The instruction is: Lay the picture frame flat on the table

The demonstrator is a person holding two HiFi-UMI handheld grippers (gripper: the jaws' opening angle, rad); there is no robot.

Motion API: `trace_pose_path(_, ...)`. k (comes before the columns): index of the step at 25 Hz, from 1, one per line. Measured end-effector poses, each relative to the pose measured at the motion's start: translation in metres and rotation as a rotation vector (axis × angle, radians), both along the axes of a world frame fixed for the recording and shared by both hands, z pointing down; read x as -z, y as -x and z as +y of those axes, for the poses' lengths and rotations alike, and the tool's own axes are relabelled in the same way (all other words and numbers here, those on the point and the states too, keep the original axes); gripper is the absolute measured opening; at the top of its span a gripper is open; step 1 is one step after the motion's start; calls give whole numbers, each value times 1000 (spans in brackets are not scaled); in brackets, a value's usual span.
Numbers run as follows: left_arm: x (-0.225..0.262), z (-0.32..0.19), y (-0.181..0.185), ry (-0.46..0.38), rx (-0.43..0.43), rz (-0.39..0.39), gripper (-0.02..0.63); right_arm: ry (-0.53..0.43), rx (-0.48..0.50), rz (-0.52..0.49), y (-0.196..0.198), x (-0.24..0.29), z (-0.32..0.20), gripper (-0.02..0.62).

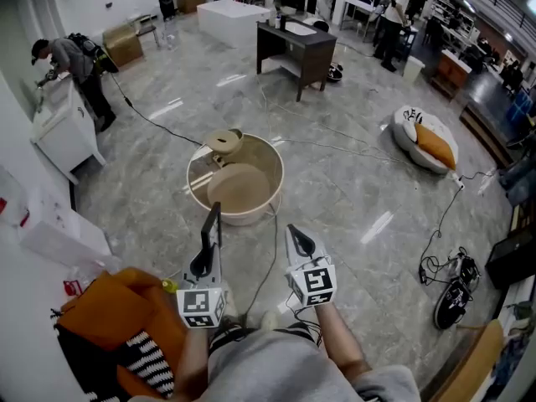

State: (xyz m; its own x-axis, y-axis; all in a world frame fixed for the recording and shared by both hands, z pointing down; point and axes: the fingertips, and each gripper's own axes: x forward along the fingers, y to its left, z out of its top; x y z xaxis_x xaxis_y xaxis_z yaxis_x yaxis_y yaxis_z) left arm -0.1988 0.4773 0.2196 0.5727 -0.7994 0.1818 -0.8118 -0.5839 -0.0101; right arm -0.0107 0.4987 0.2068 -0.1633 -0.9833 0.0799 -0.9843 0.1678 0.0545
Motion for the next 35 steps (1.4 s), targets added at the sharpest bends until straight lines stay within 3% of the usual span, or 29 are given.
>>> trace_pose_path(11,-3,-7,-32,-4,1,4,52,-12,25,-12,-25,-2,-4,-2)
trace_pose_path(18,-6,-40,-58,-16,-31,-14,52,-6,38,-27,-36,-12,-34,-2)
trace_pose_path(24,-19,-106,-70,12,-47,-19,52,24,31,-23,-43,-27,-96,-2)
trace_pose_path(35,-30,-284,-86,92,-92,-26,52,96,-31,-44,-58,-35,-261,-2)
